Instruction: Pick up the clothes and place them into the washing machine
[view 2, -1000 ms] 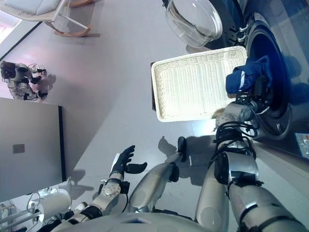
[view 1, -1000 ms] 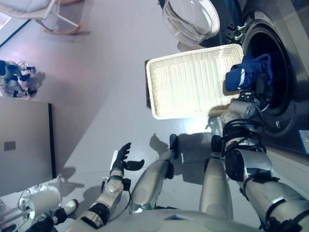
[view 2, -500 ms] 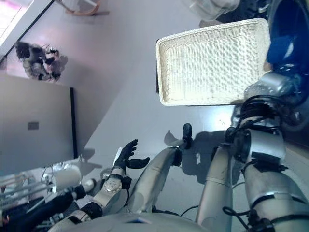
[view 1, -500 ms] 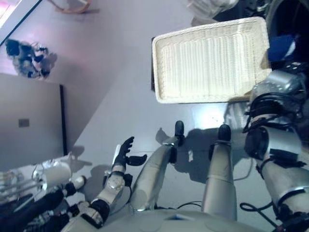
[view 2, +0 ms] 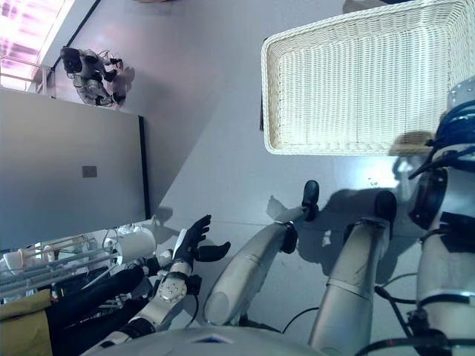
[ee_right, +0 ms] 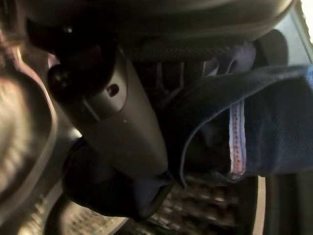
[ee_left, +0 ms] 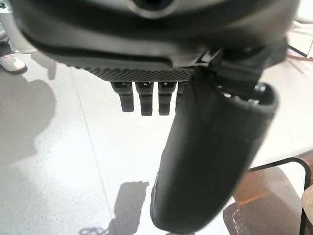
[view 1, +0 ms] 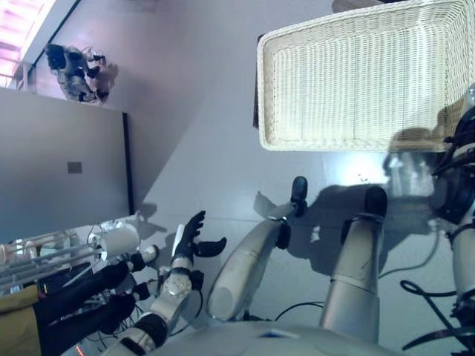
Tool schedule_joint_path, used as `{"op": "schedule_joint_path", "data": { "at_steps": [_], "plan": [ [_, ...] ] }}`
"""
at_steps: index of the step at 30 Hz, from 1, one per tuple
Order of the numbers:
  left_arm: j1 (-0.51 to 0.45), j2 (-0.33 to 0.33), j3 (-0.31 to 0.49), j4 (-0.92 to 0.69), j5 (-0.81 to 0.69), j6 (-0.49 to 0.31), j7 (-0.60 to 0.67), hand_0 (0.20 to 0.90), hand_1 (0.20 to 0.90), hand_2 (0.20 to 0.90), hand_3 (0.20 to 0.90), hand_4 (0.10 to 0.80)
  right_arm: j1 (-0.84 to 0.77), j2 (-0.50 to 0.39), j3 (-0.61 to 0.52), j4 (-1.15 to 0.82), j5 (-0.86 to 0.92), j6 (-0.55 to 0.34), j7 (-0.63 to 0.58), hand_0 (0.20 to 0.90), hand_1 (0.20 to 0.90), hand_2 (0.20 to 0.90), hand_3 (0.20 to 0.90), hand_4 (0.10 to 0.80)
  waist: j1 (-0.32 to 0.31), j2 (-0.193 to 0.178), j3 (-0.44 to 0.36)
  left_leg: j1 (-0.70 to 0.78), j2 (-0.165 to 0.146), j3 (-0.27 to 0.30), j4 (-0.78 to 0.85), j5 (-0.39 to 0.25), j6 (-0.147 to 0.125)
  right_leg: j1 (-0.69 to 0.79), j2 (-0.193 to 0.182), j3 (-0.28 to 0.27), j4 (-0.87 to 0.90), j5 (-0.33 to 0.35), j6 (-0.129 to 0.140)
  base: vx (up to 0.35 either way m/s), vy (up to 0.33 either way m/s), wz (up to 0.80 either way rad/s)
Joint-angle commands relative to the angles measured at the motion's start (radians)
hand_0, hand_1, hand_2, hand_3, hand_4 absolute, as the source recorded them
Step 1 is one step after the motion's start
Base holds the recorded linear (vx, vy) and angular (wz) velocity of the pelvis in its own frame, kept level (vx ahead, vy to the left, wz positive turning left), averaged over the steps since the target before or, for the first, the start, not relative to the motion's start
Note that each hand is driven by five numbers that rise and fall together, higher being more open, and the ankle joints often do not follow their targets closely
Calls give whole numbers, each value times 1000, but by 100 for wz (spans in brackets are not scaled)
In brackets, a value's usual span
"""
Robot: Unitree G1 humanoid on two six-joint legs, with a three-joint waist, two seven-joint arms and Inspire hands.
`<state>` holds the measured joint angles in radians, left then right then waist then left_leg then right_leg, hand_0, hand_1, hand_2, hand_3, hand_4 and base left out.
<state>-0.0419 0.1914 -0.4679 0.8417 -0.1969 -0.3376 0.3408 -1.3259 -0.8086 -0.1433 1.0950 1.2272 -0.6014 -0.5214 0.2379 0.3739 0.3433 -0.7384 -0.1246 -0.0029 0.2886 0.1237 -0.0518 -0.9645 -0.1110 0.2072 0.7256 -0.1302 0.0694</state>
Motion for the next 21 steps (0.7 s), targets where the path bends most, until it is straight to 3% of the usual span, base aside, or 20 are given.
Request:
{"op": "schedule_joint_path", "data": {
  "at_steps": [1, 15, 21],
  "plan": [
    [7, 70, 67, 60, -15, -25, 44, 900, 900, 900, 900, 800, -90, -144, 181, -98, -160, -22, 51, 900, 900, 900, 900, 800, -1, 21, -94, -54, 1, 50, 4, -25, -5, 63, 45, -98, -106, -2, -37, 32, -14, 0],
    [-2, 62, 74, 78, -14, -19, 47, 900, 900, 900, 900, 800, 35, -20, 133, -43, -174, 32, 71, 900, 900, 900, 900, 800, -27, -19, -88, 12, 1, 51, -24, -33, 8, 142, 44, -106, -163, 16, -38, 2, 2, 0],
    [-12, 52, 71, 124, -17, -4, 43, 900, 900, 900, 900, 800, 81, 94, 94, -6, -112, 51, 100, 900, 900, 900, 900, 800, -32, -29, -79, 42, 3, 54, -34, -34, 18, 178, 43, -106, -187, 28, -34, 3, 27, -5]
  ]
}}
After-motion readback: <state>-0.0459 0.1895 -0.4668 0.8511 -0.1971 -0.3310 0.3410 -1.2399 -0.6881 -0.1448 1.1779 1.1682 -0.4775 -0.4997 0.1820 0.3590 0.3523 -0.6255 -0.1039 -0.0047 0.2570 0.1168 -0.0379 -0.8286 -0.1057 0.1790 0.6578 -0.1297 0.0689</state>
